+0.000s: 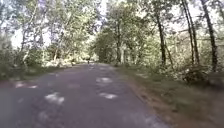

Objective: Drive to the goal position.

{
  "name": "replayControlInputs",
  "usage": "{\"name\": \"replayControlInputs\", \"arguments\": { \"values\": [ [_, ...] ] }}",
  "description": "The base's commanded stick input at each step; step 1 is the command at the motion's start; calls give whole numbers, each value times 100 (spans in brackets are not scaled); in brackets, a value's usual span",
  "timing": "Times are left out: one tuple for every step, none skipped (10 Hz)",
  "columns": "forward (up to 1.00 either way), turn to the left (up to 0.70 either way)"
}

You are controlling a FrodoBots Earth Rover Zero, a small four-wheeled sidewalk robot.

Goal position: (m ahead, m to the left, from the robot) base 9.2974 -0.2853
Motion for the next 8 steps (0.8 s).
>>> {"name": "replayControlInputs", "arguments": {
  "values": [
    [45,27],
    [45,27],
    [45,27],
    [45,27],
    [45,14],
    [45,0],
    [45,0],
    [45,2]
  ]
}}
